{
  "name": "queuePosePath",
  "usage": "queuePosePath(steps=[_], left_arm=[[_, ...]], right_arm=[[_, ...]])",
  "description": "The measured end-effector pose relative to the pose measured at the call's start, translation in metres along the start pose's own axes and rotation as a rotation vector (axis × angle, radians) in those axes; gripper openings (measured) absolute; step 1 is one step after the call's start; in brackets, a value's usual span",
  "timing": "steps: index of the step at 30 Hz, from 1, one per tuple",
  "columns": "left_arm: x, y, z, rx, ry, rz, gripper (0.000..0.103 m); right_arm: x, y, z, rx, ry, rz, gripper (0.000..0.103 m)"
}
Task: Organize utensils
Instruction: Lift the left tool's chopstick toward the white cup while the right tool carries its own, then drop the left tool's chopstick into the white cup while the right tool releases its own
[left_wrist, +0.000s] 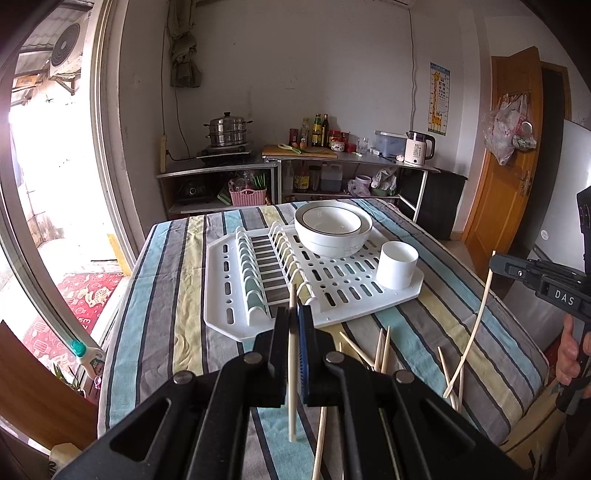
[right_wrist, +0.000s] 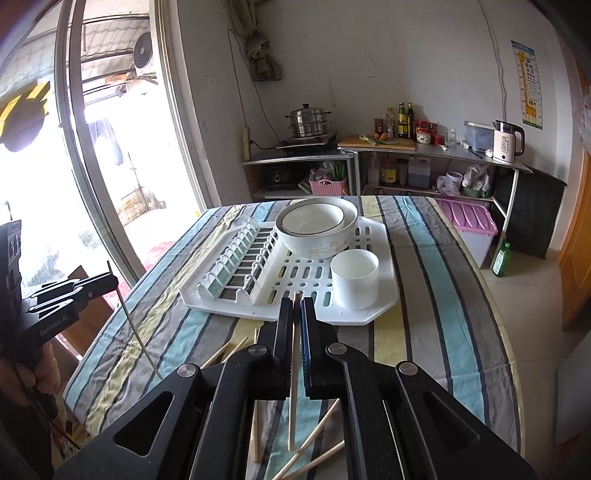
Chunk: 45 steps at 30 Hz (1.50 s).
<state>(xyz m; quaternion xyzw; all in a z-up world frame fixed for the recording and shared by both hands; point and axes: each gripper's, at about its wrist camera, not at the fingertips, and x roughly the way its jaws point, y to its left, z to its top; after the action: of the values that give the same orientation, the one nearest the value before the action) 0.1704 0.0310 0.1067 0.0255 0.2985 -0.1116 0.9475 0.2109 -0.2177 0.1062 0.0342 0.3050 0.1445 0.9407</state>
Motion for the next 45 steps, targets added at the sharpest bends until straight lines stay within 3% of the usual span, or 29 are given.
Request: queuePosePath(steps=[10, 23, 32, 45], left_arm=[[0.006, -0.016, 0.037, -0.009, -0.035, -0.046, 0.005], [0.062, -0.068, 0.105, -0.019, -0.061, -0.184, 0.005], [0.098, -0.087, 0.147, -0.068, -0.098, -0.248, 0.005], [0.155, -0.097, 0.153, -0.094, -0.055, -0.29, 0.005]], right_arm=[[-0.014, -0.022, 0.031, 0.008, -0.088, -0.015, 0.004], [0.001, -0.073, 0.085, 0.053, -0.167, -0.062, 0.004], [0.026, -0.087, 0.113, 0.067, -0.215, -0.056, 0.004], [0.079, -0.094, 0.119, 0.085, -0.177, -0.039, 0.004]])
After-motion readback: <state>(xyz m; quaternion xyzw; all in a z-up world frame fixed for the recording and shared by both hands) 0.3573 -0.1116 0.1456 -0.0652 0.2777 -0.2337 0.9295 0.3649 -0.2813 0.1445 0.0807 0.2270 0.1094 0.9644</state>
